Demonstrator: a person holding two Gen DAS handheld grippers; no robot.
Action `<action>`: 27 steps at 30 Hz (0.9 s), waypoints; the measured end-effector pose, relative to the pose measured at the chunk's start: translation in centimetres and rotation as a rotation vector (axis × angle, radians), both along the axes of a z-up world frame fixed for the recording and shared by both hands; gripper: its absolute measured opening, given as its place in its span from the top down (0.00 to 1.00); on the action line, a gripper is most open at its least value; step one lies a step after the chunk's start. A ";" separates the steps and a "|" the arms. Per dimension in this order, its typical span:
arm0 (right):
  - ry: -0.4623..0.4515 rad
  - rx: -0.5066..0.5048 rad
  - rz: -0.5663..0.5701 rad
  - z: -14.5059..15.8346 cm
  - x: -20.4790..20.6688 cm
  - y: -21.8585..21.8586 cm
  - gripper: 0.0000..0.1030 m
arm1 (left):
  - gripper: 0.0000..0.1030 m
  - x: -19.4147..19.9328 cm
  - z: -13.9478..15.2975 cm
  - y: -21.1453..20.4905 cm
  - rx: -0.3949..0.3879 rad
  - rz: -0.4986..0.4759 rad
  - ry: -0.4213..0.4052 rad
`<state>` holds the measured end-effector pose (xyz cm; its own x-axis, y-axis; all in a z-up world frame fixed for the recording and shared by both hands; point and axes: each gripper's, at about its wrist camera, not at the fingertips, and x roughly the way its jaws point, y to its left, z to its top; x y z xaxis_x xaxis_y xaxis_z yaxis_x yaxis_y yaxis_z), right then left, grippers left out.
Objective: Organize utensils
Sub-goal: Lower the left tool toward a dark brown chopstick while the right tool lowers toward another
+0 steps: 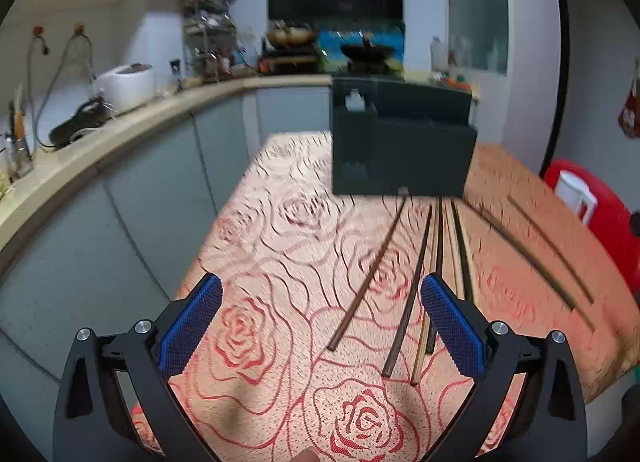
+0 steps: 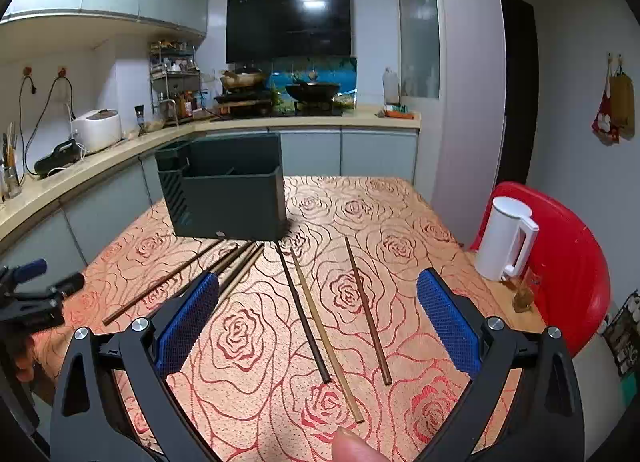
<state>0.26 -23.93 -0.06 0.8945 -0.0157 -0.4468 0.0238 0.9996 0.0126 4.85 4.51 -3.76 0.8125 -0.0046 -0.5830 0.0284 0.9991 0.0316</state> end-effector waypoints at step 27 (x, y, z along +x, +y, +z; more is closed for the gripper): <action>0.205 0.041 -0.039 -5.7 3.1 -4.8 0.06 | 0.52 5.0 -6.6 0.3 0.005 -0.084 0.195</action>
<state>3.36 -28.78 -5.73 0.7836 -0.0264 -0.6207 0.0687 0.9967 0.0443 9.85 4.80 -10.36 0.6809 -0.0643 -0.7295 0.1178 0.9928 0.0225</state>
